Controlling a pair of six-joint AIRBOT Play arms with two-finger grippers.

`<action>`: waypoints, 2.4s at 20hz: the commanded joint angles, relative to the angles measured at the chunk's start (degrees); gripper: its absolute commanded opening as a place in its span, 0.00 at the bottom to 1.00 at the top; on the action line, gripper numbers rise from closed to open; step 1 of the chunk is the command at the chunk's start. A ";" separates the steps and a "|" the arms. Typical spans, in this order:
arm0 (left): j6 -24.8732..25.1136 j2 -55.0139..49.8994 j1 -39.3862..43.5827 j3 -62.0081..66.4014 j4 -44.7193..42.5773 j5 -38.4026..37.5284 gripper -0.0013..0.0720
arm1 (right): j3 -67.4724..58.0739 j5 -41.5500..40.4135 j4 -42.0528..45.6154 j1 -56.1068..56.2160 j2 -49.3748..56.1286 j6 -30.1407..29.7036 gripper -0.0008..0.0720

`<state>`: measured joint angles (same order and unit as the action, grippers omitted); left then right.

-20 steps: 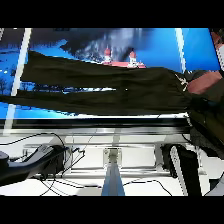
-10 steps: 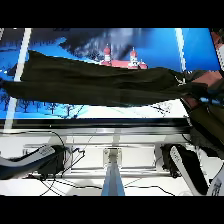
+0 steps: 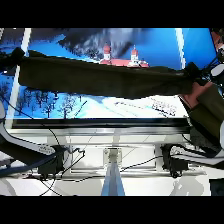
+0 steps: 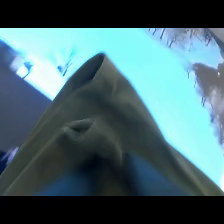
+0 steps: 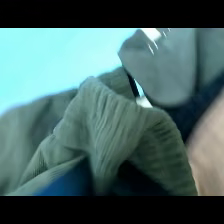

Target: Fold the clothes and pants, and hang the long-sleeved shirts on hangers.

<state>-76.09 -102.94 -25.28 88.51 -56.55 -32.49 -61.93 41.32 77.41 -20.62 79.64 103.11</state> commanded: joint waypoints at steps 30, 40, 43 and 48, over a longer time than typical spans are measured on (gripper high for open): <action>14.25 3.34 -10.36 -20.65 16.79 -0.26 0.91 | -21.14 7.56 -3.89 6.40 4.09 -19.65 0.91; 14.16 10.93 -2.25 -18.25 0.22 8.33 0.04 | -22.36 1.55 -3.45 17.53 4.35 -17.70 0.42; 13.99 22.43 -2.21 -18.27 -3.76 -0.61 0.04 | -22.53 -4.98 -3.65 23.04 5.31 -14.16 0.06; 13.60 40.09 -2.16 -18.32 -4.26 -15.63 0.04 | -23.12 -7.89 -4.85 34.12 9.29 -8.55 0.06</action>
<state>-62.15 -71.88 -27.59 70.17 -59.37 -38.52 -84.64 35.83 73.43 7.49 86.80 90.96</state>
